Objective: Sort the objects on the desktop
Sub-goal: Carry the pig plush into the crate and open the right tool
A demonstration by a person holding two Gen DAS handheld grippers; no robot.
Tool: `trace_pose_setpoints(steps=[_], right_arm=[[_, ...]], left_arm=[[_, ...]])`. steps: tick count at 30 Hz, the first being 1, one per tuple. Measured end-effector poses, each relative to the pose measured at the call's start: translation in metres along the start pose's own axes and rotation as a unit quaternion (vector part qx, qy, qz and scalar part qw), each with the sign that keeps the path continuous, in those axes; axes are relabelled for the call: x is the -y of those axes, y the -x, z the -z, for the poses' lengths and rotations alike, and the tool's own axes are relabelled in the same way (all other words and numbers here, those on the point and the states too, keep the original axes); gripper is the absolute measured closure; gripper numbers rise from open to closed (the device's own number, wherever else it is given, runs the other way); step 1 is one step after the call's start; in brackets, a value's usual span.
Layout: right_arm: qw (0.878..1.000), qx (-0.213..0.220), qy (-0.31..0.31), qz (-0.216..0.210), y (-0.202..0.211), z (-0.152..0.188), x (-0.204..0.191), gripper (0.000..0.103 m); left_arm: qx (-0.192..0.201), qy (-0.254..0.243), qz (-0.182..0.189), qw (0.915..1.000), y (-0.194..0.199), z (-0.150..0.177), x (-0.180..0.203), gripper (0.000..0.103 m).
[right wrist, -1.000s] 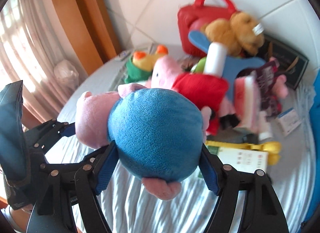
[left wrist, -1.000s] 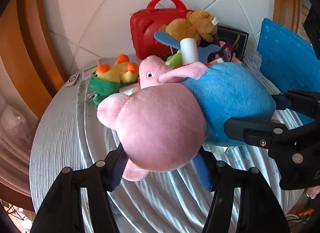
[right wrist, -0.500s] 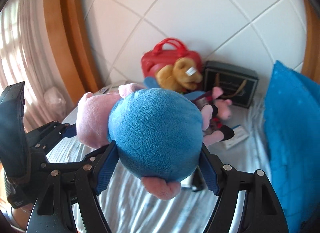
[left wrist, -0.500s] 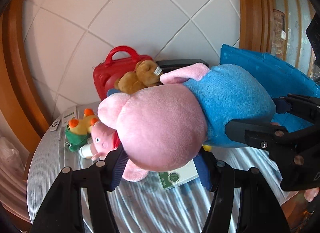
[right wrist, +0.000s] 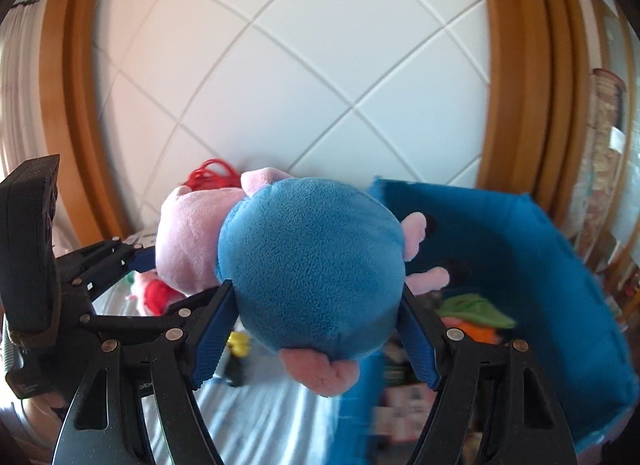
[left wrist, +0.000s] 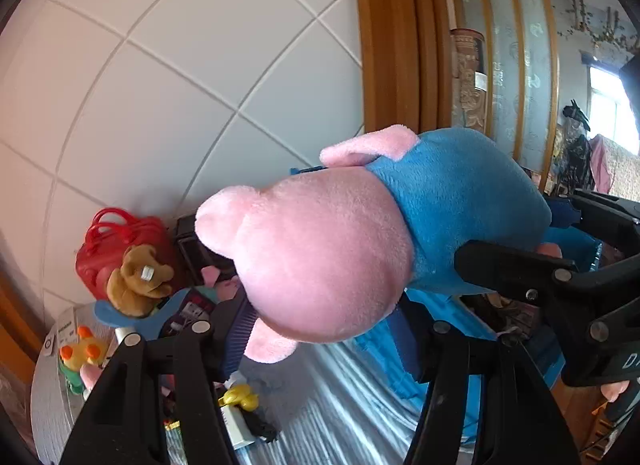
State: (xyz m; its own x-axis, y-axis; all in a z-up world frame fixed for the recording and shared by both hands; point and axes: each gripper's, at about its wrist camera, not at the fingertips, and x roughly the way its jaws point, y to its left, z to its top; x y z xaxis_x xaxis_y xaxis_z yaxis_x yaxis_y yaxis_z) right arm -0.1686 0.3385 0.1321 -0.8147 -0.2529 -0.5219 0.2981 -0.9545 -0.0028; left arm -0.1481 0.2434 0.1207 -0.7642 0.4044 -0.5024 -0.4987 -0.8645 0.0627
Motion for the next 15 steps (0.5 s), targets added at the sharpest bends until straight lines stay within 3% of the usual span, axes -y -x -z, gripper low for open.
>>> trace_pose_setpoints(steps=[3, 8, 15], right_arm=[[1.000, -0.012, -0.017, 0.010, 0.010, -0.001, 0.048, 0.027], [0.997, -0.054, -0.044, 0.034, 0.016, 0.013, 0.129, 0.027], [0.987, -0.129, -0.094, 0.024, 0.001, 0.049, 0.206, 0.027]], left_arm=[[-0.008, -0.024, 0.014, 0.9996, -0.020, -0.025, 0.050, 0.043], [-0.070, -0.043, 0.044, 0.9956, -0.064, -0.045, 0.121, 0.043], [-0.172, -0.078, 0.064, 0.9799, -0.120, -0.044, 0.194, 0.043]])
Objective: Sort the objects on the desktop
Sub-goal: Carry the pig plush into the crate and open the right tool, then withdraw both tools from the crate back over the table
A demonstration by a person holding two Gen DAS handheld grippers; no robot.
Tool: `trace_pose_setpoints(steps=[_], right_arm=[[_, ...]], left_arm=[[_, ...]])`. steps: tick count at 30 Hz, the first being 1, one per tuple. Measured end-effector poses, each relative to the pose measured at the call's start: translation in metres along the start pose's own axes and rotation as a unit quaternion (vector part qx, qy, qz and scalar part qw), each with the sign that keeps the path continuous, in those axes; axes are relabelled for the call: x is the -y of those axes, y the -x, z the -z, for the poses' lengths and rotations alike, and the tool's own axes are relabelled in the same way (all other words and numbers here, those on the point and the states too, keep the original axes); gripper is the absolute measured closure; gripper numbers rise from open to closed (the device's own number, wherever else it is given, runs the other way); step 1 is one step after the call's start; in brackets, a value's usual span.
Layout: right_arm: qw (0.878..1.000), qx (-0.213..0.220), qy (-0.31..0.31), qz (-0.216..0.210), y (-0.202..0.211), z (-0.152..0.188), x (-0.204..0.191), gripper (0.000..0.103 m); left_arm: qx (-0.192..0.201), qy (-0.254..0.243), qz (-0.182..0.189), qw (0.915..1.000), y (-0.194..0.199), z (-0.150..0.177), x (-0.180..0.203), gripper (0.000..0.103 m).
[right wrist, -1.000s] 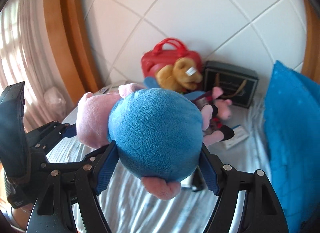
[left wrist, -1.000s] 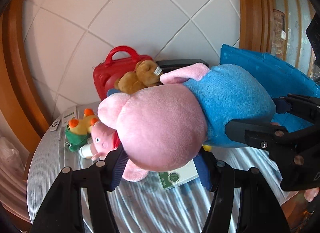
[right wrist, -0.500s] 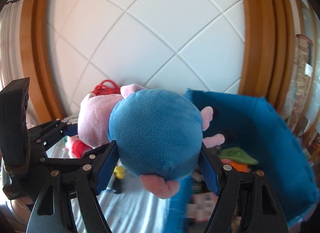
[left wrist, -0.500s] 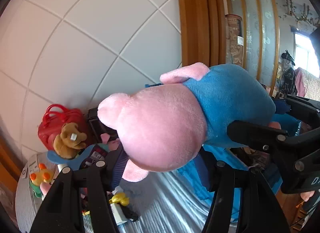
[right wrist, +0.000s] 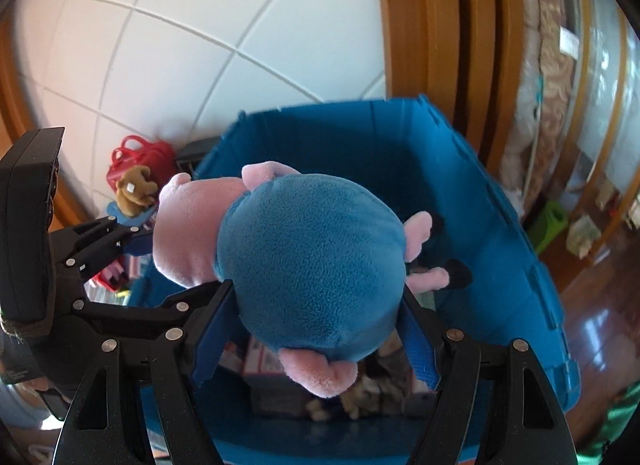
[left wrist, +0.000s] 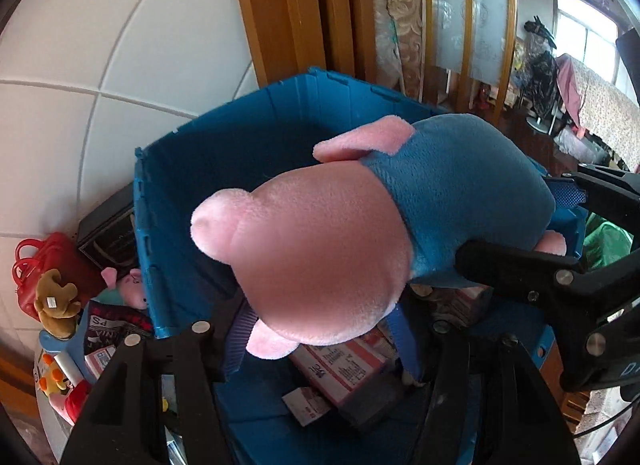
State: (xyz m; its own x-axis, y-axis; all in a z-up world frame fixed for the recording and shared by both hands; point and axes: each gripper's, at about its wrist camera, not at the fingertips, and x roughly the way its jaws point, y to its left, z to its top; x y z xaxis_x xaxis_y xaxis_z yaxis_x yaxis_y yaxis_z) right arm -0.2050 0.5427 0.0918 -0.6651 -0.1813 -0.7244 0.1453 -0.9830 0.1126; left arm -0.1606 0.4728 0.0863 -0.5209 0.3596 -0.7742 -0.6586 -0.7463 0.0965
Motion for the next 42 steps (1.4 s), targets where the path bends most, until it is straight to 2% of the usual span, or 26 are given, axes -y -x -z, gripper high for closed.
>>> trace_pose_setpoints(steps=[6, 10, 13, 17, 24, 28, 32, 34, 37, 42], right_arm=[[0.998, -0.057, -0.023, -0.019, -0.020, 0.022, 0.034, 0.027], [0.996, -0.079, -0.027, -0.021, -0.031, 0.031, 0.047, 0.026], [0.997, -0.078, -0.021, -0.006, -0.032, 0.031, 0.049, 0.025], [0.997, -0.067, -0.005, 0.039, -0.030, 0.032, 0.050, 0.023], [0.997, -0.044, -0.011, 0.055, -0.020, 0.029, 0.053, 0.000], [0.997, -0.026, -0.011, 0.066, -0.008, 0.028, 0.045, 0.000], [0.998, 0.005, -0.001, 0.058, 0.008, 0.027, 0.026, 0.000], [0.998, 0.025, 0.002, 0.050, 0.016, 0.027, 0.014, 0.000], [0.998, 0.051, 0.009, 0.038, 0.025, 0.026, -0.005, 0.000], [0.995, 0.094, 0.037, 0.017, 0.032, 0.024, -0.051, 0.000]], left_arm=[[-0.082, 0.006, 0.015, 0.9965, -0.037, 0.005, 0.019, 0.041], [-0.115, 0.012, 0.023, 0.9930, -0.052, 0.008, 0.025, 0.040], [-0.129, 0.017, 0.031, 0.9910, -0.060, 0.008, 0.028, 0.037], [-0.133, 0.007, 0.028, 0.9907, -0.059, 0.011, 0.033, 0.036], [-0.107, 0.011, 0.021, 0.9939, -0.039, 0.016, 0.025, 0.036], [-0.082, 0.009, 0.013, 0.9965, -0.024, 0.018, 0.019, 0.036], [-0.031, 0.012, -0.002, 0.9994, 0.002, 0.023, 0.008, 0.035], [0.000, 0.014, -0.016, 0.9998, 0.020, 0.028, 0.001, 0.027], [0.050, 0.025, -0.049, 0.9972, 0.047, 0.038, -0.014, 0.024], [0.103, 0.055, -0.089, 0.9892, 0.082, 0.065, -0.053, 0.024]])
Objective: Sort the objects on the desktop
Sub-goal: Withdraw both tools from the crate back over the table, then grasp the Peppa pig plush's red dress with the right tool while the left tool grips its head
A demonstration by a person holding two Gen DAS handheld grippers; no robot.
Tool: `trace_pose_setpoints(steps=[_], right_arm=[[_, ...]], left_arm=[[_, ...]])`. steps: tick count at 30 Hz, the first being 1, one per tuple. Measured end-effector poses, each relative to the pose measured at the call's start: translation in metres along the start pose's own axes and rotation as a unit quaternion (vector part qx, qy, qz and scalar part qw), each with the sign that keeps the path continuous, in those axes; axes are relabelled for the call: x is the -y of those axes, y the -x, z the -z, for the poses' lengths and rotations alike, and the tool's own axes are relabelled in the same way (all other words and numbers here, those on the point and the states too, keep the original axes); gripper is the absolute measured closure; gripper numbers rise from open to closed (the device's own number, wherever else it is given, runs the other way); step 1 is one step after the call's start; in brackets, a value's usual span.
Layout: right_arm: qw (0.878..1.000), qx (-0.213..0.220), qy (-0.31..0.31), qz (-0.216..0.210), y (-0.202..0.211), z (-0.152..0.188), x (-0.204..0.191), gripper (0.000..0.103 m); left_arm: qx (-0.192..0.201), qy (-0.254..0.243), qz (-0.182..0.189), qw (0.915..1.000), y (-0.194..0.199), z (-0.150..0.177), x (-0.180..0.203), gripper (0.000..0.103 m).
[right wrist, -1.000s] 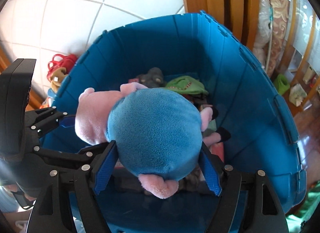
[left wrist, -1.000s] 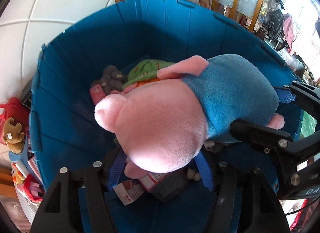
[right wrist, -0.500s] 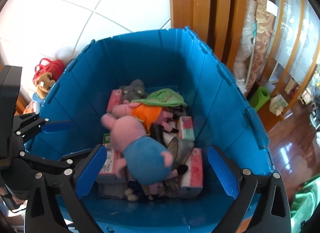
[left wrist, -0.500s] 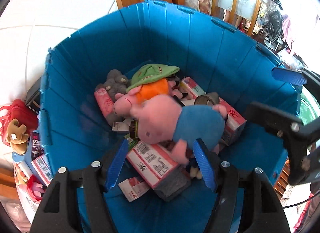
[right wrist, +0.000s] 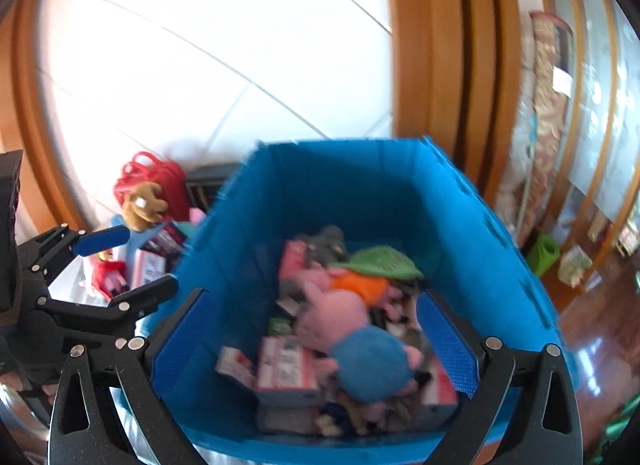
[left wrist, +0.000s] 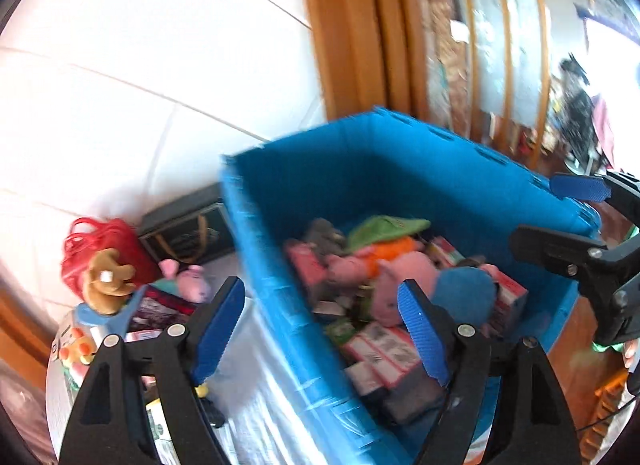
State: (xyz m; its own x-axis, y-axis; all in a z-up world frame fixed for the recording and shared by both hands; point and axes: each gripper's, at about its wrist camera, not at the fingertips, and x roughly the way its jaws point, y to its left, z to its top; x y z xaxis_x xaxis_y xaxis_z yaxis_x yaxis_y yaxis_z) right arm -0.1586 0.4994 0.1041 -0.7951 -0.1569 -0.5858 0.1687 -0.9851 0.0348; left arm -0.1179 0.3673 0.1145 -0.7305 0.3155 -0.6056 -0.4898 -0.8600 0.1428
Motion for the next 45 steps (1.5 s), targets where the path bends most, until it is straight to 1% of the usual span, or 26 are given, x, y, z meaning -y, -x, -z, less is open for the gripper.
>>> trace_pose_setpoints(steps=[2, 6, 10, 11, 13, 16, 17, 20, 24, 28, 30, 34, 36, 39, 42, 45], right_arm=[[1.000, 0.013, 0.010, -0.016, 0.000, -0.002, -0.022, 0.000], [0.998, 0.025, 0.029, -0.050, -0.002, -0.003, -0.070, 0.000], [0.994, 0.028, 0.046, -0.091, -0.009, -0.003, -0.126, 0.000], [0.993, 0.031, 0.051, -0.104, -0.014, -0.002, -0.146, 0.000], [0.991, 0.031, 0.055, -0.117, -0.021, 0.000, -0.172, 0.000], [0.989, 0.010, 0.057, -0.138, -0.047, 0.000, -0.222, 0.000], [0.988, 0.003, 0.055, -0.143, -0.053, 0.000, -0.231, 0.000], [0.986, -0.028, 0.045, -0.159, -0.088, 0.004, -0.275, 0.000], [0.985, -0.065, 0.032, -0.158, -0.129, 0.012, -0.323, 0.000], [0.983, -0.097, 0.011, -0.155, -0.162, 0.025, -0.360, 0.000], [0.983, -0.110, 0.006, -0.145, -0.180, 0.030, -0.375, 0.000], [0.982, -0.139, -0.005, -0.125, -0.214, 0.041, -0.403, 0.000], [0.981, -0.149, -0.008, -0.122, -0.228, 0.045, -0.413, 0.000], [0.978, -0.169, -0.014, -0.119, -0.257, 0.050, -0.430, 0.000], [0.975, -0.187, -0.013, -0.118, -0.282, 0.055, -0.447, 0.000], [0.975, -0.194, 0.000, -0.110, -0.302, 0.059, -0.465, 0.000]], left_arm=[[0.004, 0.010, -0.003, 0.9999, 0.006, 0.010, -0.024, 0.024], [-0.016, 0.033, -0.013, 0.9993, 0.012, 0.039, -0.075, 0.024], [-0.035, 0.055, -0.045, 0.9969, 0.019, 0.075, -0.134, 0.024], [-0.042, 0.062, -0.052, 0.9958, 0.020, 0.085, -0.150, 0.024], [-0.061, 0.077, -0.069, 0.9927, 0.019, 0.109, -0.185, 0.024], [-0.087, 0.096, -0.095, 0.9870, 0.023, 0.143, -0.235, 0.024], [-0.093, 0.101, -0.104, 0.9851, 0.025, 0.153, -0.251, 0.024], [-0.103, 0.112, -0.126, 0.9804, 0.037, 0.183, -0.296, 0.024], [-0.113, 0.119, -0.137, 0.9769, 0.051, 0.214, -0.341, 0.024], [-0.121, 0.139, -0.140, 0.9728, 0.050, 0.239, -0.387, 0.024], [-0.130, 0.152, -0.135, 0.9705, 0.043, 0.251, -0.409, 0.024], [-0.149, 0.163, -0.134, 0.9660, 0.024, 0.273, -0.437, 0.024], [-0.158, 0.166, -0.133, 0.9642, 0.014, 0.284, -0.450, 0.024], [-0.160, 0.166, -0.128, 0.9647, -0.003, 0.293, -0.467, 0.024], [-0.154, 0.160, -0.123, 0.9672, -0.022, 0.300, -0.485, 0.024], [-0.155, 0.152, -0.102, 0.9708, -0.047, 0.303, -0.500, 0.024]])
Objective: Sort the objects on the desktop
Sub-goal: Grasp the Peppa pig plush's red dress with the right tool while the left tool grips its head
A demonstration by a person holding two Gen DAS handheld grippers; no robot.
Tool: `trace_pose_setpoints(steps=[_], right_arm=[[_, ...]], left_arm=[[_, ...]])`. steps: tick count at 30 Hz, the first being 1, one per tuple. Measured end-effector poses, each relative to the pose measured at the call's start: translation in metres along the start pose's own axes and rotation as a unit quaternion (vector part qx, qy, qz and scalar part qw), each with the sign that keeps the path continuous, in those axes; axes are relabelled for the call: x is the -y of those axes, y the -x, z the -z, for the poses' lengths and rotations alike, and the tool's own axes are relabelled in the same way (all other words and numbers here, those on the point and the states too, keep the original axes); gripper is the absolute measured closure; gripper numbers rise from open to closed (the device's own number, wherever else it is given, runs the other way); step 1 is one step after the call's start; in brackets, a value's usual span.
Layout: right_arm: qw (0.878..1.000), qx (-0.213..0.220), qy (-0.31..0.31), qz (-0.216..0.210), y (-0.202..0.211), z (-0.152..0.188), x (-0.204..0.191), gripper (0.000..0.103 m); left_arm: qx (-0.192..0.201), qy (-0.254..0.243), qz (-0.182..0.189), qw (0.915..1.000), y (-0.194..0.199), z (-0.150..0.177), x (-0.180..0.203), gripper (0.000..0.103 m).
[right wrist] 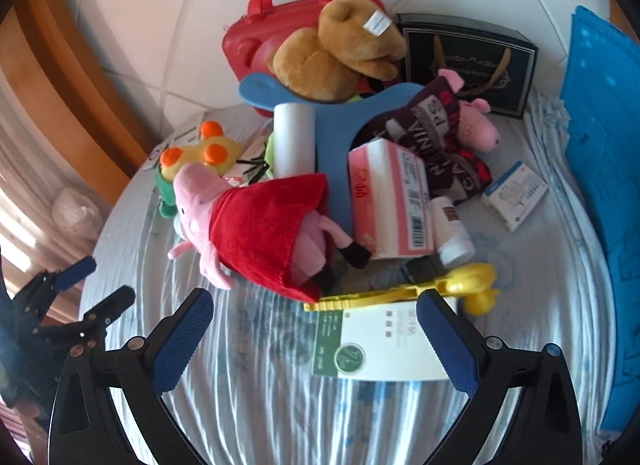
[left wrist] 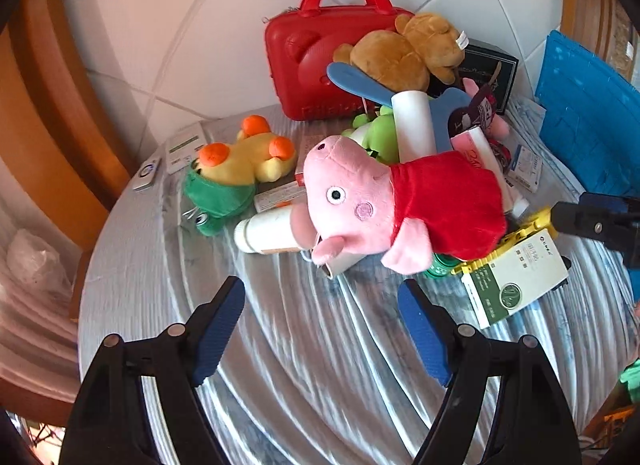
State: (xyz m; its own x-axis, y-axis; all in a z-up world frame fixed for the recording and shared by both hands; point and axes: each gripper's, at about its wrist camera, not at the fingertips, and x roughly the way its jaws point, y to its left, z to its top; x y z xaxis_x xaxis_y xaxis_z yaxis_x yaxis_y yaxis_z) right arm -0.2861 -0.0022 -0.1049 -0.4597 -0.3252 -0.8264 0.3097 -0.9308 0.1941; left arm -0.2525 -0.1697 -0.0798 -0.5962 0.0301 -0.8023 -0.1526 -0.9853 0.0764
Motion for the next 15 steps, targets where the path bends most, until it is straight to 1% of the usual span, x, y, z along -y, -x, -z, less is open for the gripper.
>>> trace_pose_setpoints(steps=[4, 9, 11, 13, 15], right_arm=[[1.000, -0.029, 0.006, -0.009, -0.037, -0.006, -0.016, 0.000], [0.998, -0.059, 0.012, 0.003, -0.080, -0.015, -0.019, 0.000], [0.998, -0.059, 0.024, 0.018, -0.090, -0.022, -0.015, 0.000], [0.998, -0.042, 0.034, 0.022, -0.093, -0.031, -0.006, 0.000], [0.999, -0.030, 0.028, 0.022, -0.091, -0.039, 0.004, 0.000]], left_arm=[[-0.013, -0.035, 0.019, 0.9991, -0.036, -0.009, 0.001, 0.024], [-0.031, -0.063, 0.056, 0.9960, -0.071, -0.017, 0.007, 0.024], [-0.034, -0.069, 0.059, 0.9953, -0.083, -0.021, 0.009, 0.024], [-0.038, -0.070, 0.062, 0.9949, -0.092, -0.025, 0.011, 0.024], [-0.039, -0.070, 0.067, 0.9945, -0.099, -0.028, 0.012, 0.024]])
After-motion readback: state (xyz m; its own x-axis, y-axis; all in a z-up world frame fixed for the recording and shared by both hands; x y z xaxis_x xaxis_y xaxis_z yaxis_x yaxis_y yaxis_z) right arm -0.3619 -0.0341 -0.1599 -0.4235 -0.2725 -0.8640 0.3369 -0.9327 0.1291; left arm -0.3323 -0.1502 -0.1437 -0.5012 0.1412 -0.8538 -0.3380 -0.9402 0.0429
